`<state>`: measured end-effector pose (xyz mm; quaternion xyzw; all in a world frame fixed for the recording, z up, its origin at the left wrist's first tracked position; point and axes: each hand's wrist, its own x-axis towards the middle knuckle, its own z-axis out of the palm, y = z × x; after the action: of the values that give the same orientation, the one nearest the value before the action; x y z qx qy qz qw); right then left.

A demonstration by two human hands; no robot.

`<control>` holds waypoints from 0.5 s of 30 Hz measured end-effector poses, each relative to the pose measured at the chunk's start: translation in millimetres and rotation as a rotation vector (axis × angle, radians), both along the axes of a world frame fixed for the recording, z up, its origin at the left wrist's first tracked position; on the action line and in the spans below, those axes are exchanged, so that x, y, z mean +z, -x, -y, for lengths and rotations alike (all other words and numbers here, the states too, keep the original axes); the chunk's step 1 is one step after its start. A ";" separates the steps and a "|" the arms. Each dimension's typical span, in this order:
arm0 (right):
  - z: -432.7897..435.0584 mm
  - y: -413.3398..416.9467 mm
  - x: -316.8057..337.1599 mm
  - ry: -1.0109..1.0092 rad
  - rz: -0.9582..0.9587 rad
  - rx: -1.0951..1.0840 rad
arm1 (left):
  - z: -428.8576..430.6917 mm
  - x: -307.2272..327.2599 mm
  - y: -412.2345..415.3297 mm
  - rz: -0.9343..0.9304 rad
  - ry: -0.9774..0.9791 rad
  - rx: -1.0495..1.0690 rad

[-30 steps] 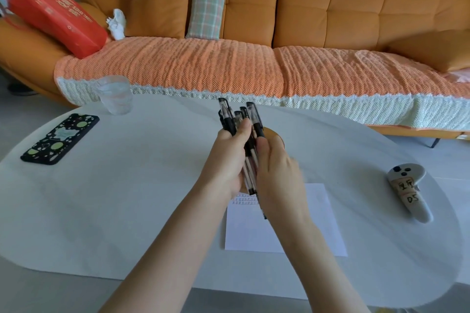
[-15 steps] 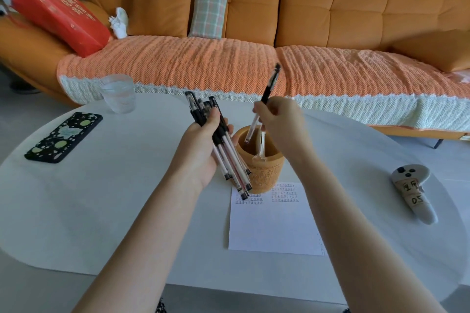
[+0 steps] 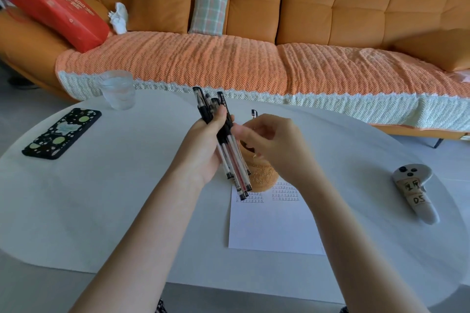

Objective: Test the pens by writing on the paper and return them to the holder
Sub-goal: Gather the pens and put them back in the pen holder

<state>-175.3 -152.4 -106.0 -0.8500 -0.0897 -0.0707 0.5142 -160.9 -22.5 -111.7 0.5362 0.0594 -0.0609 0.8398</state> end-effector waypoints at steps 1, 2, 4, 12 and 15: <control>-3.1 2.4 -0.4 -0.007 -0.017 0.016 | 1.4 1.2 0.7 0.000 0.002 -0.010; -5.6 2.7 -0.9 0.001 -0.027 0.019 | 3.0 2.3 1.3 -0.002 0.012 -0.021; -6.8 0.7 -1.8 0.005 -0.038 0.020 | 5.4 3.3 1.8 -0.007 0.027 -0.033; -2.3 -2.2 -8.6 -0.139 -0.098 0.051 | 7.2 6.7 2.8 -0.057 0.054 -0.084; -1.2 -1.7 -8.6 -0.166 -0.091 0.047 | 6.2 7.4 1.7 -0.038 0.064 -0.115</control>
<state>-173.6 -151.3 -114.6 -0.8045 -0.0801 -0.0269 0.5879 -162.6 -28.6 -104.3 0.5103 0.0423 -0.1209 0.8504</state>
